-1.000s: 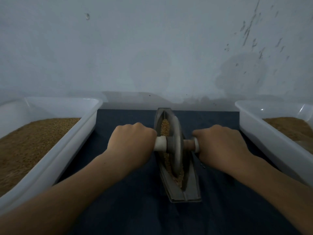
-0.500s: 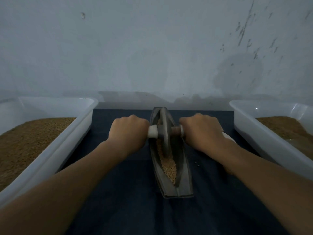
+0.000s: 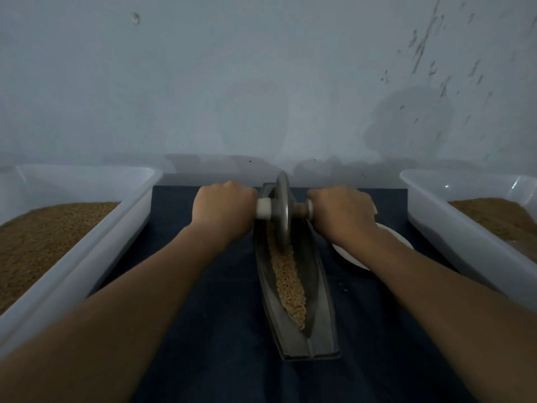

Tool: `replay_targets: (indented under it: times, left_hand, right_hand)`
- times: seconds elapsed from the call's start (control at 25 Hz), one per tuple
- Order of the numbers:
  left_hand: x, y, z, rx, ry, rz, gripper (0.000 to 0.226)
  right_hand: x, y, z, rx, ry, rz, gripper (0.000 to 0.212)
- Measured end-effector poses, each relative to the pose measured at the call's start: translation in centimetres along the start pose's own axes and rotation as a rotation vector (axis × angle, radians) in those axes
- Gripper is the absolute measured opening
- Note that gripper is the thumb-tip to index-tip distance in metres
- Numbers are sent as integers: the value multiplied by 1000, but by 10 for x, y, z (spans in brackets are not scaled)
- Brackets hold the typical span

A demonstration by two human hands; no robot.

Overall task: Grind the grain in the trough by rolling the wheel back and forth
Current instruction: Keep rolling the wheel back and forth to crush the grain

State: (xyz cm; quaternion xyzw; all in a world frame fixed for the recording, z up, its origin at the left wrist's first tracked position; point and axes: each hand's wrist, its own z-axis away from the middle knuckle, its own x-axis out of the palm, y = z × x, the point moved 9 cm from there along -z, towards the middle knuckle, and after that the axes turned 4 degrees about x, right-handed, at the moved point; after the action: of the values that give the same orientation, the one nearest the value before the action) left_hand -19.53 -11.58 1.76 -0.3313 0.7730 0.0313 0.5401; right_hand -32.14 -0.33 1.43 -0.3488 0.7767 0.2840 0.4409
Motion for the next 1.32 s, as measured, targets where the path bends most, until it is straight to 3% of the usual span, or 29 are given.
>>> replay_targets:
  times: [0.08, 0.24, 0.4, 0.64, 0.76, 0.92, 1.12, 1.32]
  left_hand:
    - [2, -3, -8, -19, -10, 16, 11]
    - [-9, 7, 38, 19, -9, 35, 6]
    - [-37, 17, 78, 107, 60, -37, 40]
    - [-4, 7, 23, 9, 8, 29, 5]
    - [5, -4, -2, -66, -34, 78, 11]
    - [-9, 5, 31, -15, -14, 67, 6]
    - [-29, 16, 78, 72, 20, 8, 35]
    - [-3, 7, 30, 9, 2, 35, 11]
  right_hand:
    - [-1, -3, -12, 2, -14, 19, 10]
    - [-16, -1, 34, -82, 5, 36, 37]
    - [-41, -3, 85, -173, 96, 95, 54]
    - [-10, 1, 26, -32, -2, 1, 24]
    - [-4, -6, -13, -14, -59, 23, 11]
    - [-16, -4, 26, -65, -17, 30, 28]
    - [-48, -4, 84, -170, 106, 86, 60]
    - [-13, -2, 28, -63, 57, 48, 34]
